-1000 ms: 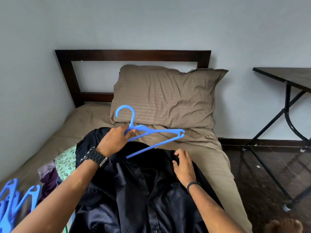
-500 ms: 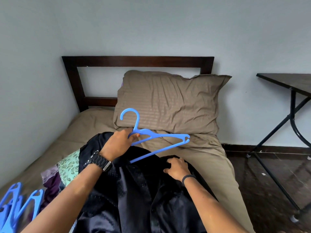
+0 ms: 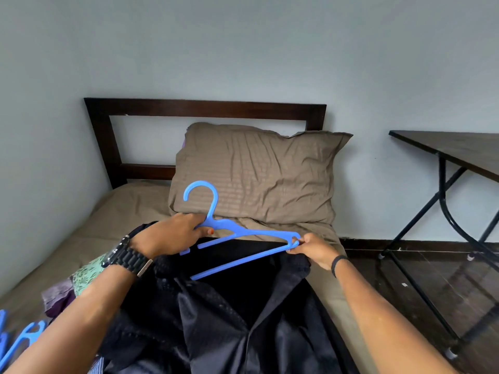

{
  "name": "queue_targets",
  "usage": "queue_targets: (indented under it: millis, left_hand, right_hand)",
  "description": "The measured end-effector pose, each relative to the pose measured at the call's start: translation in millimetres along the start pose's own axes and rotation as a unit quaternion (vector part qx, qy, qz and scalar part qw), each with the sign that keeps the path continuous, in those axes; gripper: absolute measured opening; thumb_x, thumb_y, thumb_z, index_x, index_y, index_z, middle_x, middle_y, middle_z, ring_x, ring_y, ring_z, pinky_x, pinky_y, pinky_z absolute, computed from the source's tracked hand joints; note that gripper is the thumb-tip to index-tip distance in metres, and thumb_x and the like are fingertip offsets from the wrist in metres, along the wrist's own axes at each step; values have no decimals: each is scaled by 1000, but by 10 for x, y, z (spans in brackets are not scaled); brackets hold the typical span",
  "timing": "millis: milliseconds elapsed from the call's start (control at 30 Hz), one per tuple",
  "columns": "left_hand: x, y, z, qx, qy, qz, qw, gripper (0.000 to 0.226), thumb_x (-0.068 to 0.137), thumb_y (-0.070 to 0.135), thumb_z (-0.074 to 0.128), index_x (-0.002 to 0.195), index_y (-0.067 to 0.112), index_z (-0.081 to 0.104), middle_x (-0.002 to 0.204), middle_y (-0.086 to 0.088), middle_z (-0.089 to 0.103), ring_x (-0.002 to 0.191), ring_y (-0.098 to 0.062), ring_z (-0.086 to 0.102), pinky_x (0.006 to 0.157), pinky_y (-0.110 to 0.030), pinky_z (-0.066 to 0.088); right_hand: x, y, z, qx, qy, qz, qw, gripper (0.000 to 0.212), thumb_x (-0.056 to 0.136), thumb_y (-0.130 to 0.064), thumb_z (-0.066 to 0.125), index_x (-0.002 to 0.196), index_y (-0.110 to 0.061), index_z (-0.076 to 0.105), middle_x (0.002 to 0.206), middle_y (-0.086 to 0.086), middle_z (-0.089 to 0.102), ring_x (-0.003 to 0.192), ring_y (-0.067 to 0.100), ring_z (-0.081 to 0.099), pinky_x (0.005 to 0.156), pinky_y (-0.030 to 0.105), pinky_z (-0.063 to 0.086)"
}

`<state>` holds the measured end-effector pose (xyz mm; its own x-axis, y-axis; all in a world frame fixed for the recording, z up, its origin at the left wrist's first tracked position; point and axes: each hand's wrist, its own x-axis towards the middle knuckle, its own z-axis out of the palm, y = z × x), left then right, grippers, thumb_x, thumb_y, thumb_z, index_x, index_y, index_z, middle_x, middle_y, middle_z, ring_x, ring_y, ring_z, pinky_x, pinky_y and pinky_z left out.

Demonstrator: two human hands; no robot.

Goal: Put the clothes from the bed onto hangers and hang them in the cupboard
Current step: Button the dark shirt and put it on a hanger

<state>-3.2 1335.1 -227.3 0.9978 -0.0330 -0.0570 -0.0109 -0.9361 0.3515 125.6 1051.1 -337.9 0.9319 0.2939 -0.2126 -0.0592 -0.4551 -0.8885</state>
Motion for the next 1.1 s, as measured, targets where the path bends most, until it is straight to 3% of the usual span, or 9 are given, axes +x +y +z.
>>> queue_targets:
  millis: [100, 200, 367, 567, 767, 833, 933, 1033, 1100]
  left_hand:
    - [-38, 57, -115, 44, -34, -7, 998, 28, 99, 37, 44, 74, 26, 40, 76, 8, 50, 69, -9, 49, 60, -19, 35]
    - [-79, 114, -104, 98, -17, -24, 995, 23, 99, 40, 42, 80, 26, 43, 82, 7, 53, 77, -10, 50, 68, -26, 35]
    - [-62, 216, 61, 180, 89, -48, 979, 29, 98, 43, 40, 111, 22, 55, 111, -3, 63, 103, -24, 59, 77, -32, 40]
    - [79, 236, 214, 91, 171, -44, 980, 25, 95, 44, 47, 85, 22, 55, 91, -4, 62, 93, -28, 60, 70, -32, 40]
    - [389, 159, 366, -89, 143, 44, 985, 23, 90, 31, 61, 72, 21, 52, 91, 0, 43, 85, -18, 52, 77, -26, 35]
    - [517, 214, 439, -113, 127, 67, 983, 35, 89, 29, 64, 61, 23, 43, 74, 0, 45, 71, -16, 47, 70, -28, 35]
    - [708, 383, 510, -117, 98, 68, 986, 26, 88, 29, 65, 67, 17, 55, 68, -4, 53, 71, -20, 50, 69, -29, 35]
    - [961, 429, 594, -28, 24, 30, 999, 31, 87, 35, 65, 101, 8, 68, 105, -11, 66, 102, -26, 58, 84, -28, 40]
    - [1105, 369, 652, 47, -47, 5, 998, 34, 88, 39, 63, 94, 6, 67, 112, -14, 64, 108, -30, 58, 89, -34, 42]
  right_hand:
    - [-62, -135, -149, -7, -20, 2, 1000, 19, 86, 5, 60, 81, -12, 68, 72, 2, 61, 67, 12, 51, 52, 19, 36]
    - [-119, -294, -215, -39, -2, -15, 999, 13, 84, -2, 68, 97, -3, 71, 79, 4, 67, 74, 14, 60, 60, 18, 44]
    - [-258, -527, -131, -183, 87, -84, 976, 15, 85, -3, 62, 72, -11, 64, 62, 1, 60, 56, 8, 50, 42, 8, 31]
    - [-464, -675, 20, 14, 50, -51, 997, 16, 82, -4, 63, 69, -12, 58, 69, 3, 56, 62, 12, 53, 49, 20, 42]
    - [-634, -672, 120, 69, -145, -27, 987, 18, 84, 0, 62, 84, -12, 48, 72, 5, 50, 62, 15, 53, 51, 25, 45]
    - [-647, -654, 185, 69, -174, -17, 982, 20, 84, 1, 61, 92, -11, 46, 74, 6, 52, 65, 15, 55, 52, 25, 48]
    - [-603, -620, 251, 53, -143, 7, 988, 23, 86, 0, 59, 99, -10, 42, 75, 6, 51, 63, 15, 54, 52, 26, 50]
    - [-474, -486, 290, 1, -63, 38, 997, 22, 87, -4, 56, 100, -11, 40, 79, 6, 48, 63, 15, 51, 52, 29, 50]
    - [-374, -349, 305, -100, -8, 25, 995, 20, 87, -10, 56, 100, -12, 42, 87, 4, 50, 71, 16, 52, 59, 31, 53]
